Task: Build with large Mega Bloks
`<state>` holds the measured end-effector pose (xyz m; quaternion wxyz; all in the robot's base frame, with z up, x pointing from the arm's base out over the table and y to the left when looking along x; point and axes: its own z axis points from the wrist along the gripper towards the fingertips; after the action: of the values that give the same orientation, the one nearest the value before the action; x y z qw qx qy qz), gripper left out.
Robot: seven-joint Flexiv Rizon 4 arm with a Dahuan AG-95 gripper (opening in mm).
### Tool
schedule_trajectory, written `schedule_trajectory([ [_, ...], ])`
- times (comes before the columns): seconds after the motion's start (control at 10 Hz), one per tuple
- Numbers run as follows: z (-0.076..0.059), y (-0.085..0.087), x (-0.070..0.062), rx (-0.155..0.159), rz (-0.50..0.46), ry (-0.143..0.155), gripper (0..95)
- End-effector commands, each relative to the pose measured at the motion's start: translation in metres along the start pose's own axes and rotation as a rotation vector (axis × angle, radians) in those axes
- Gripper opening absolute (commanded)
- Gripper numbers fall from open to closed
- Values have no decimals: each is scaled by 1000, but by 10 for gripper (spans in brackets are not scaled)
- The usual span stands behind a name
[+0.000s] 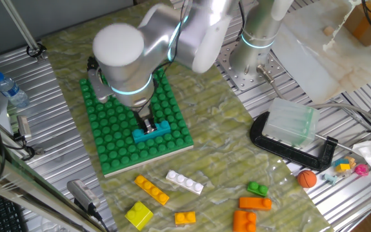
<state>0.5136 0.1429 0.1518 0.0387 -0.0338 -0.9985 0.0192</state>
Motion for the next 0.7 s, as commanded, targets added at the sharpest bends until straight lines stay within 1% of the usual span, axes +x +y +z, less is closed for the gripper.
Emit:
schedule_trajectory([
  [0.1, 2, 5, -2, -13, 9, -6, 0],
  [0.3, 3, 19, -3, -12, 11, -6, 0],
  [0.5, 5, 37, -2, -10, -17, -10, 0],
  [0.6, 5, 43, -2, -10, -27, -10, 0],
  [0.7, 11, 55, 0, -12, -68, -26, 0],
])
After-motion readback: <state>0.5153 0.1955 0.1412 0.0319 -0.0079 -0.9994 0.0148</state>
